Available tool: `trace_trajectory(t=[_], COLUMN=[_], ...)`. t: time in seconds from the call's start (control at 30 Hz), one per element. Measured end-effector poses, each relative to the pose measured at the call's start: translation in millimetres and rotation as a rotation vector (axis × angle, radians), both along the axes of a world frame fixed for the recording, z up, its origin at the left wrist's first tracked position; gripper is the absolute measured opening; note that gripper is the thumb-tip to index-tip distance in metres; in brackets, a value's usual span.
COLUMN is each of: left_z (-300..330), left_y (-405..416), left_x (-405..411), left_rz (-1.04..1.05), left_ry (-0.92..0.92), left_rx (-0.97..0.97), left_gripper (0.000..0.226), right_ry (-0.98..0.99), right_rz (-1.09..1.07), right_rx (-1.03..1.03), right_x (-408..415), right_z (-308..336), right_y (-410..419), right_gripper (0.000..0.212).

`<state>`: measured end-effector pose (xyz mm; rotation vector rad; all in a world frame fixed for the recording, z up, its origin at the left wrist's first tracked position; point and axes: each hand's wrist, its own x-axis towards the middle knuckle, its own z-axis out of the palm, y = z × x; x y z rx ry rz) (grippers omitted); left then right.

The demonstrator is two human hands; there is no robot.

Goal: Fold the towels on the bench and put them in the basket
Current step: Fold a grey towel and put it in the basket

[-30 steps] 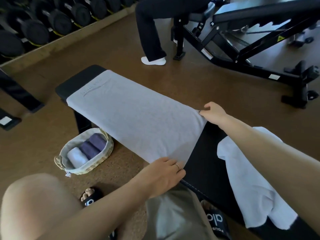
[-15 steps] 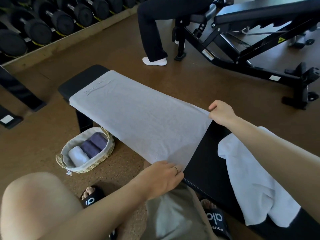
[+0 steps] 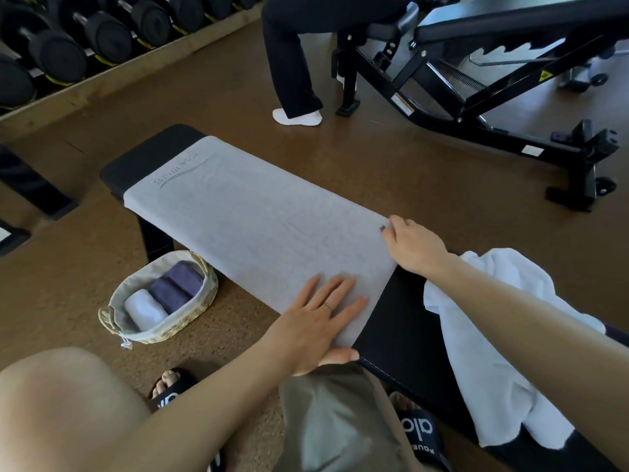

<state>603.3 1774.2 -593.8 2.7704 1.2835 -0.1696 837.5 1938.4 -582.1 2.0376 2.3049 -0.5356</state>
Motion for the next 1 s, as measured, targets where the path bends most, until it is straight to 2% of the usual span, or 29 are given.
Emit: trace_trajectory(t=[0.1,0.17,0.23,0.33,0.4,0.5,0.6,0.77,0.87,1.0], left_z=[-3.9,2.5,11.5,16.3,7.4,-3.2,-4.9,-10.6,-12.3,-5.8], left_y=[-0.9,2.4,12.4,30.0,32.4,28.3,25.7,17.8,8.7,6.0], left_x=[-0.2,0.7,-0.4,-11.5,-19.3,-21.8,-20.3,-17.2,-11.7,-5.9], left_rz=[-0.017,-0.029,-0.011,0.051,0.052,0.010,-0.046,-0.078,-0.063,-0.143], left_ry=[0.039,0.065,0.030,-0.004,0.035,0.045,0.093,0.100,0.110,0.124], left_rx=[0.000,-0.026,-0.022,0.071,0.072,0.052,0.038,0.116,0.149,0.105], left_gripper=[0.096,0.094,0.087,0.088,0.097,0.098,0.101,0.101,0.104,0.102], right_ry=[-0.066,-0.070,0.052,0.131,0.059,-0.002,-0.030,-0.027,-0.085,-0.076], right_rz=[-0.109,-0.007,0.158,0.297,0.267,0.074,-0.046,0.038,0.015,0.038], right_rx=[-0.109,0.042,0.207,0.186,0.173,0.172,0.047,0.024,-0.027,0.063], right_x=[4.9,-4.9,-24.1,-46.6,-43.8,-28.8,-27.7,-39.8,-42.7,-49.7], right_z=[9.1,14.2,17.0,10.5,-2.3,-11.1,-4.3,1.0,0.8,5.9], right_y=[10.0,12.1,11.6,9.3,6.4,6.7,19.7,21.4,20.5,17.6], right_gripper=[0.060,0.056,0.052,0.056,0.056,0.053,0.056,0.059,0.060,0.063])
